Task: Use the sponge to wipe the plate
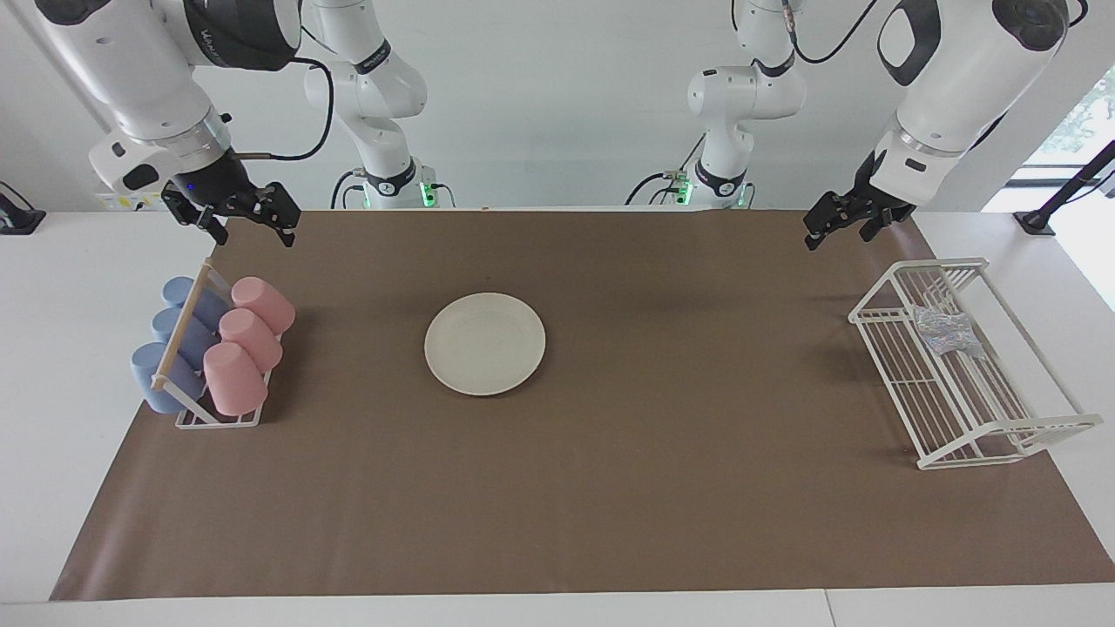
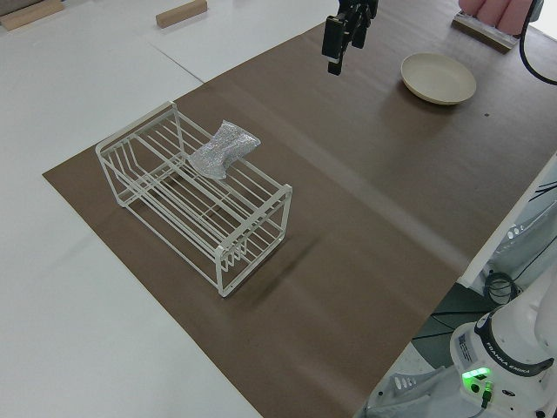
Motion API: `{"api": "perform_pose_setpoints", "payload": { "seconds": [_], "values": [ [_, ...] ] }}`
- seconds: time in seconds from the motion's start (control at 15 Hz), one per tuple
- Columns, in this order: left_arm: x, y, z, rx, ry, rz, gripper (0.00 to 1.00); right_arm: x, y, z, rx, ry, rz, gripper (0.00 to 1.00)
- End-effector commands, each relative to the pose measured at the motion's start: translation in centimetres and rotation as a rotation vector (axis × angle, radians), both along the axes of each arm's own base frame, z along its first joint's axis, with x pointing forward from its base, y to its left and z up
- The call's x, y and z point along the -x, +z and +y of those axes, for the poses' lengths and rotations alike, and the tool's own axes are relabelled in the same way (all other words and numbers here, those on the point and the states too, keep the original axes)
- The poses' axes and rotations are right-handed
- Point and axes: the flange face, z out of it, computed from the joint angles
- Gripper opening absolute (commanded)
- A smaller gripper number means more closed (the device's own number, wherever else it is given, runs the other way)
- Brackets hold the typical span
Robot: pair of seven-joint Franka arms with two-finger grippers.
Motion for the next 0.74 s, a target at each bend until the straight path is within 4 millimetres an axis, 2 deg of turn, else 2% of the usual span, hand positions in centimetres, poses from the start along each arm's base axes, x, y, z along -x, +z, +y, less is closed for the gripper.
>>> {"api": "perform_pose_setpoints", "payload": {
  "seconds": [0.0,0.67],
  "values": [
    [-0.80,1.14,0.12,-0.008,-0.016,0.013,1.00,0.14,0.11,0.18,0.020,-0.016,0.010,1.00],
    [-0.57,1.14,0.06,-0.046,-0.027,0.008,1.00,0.13,0.28,0.68,0.021,-0.008,0.005,1.00]
  ]
}}
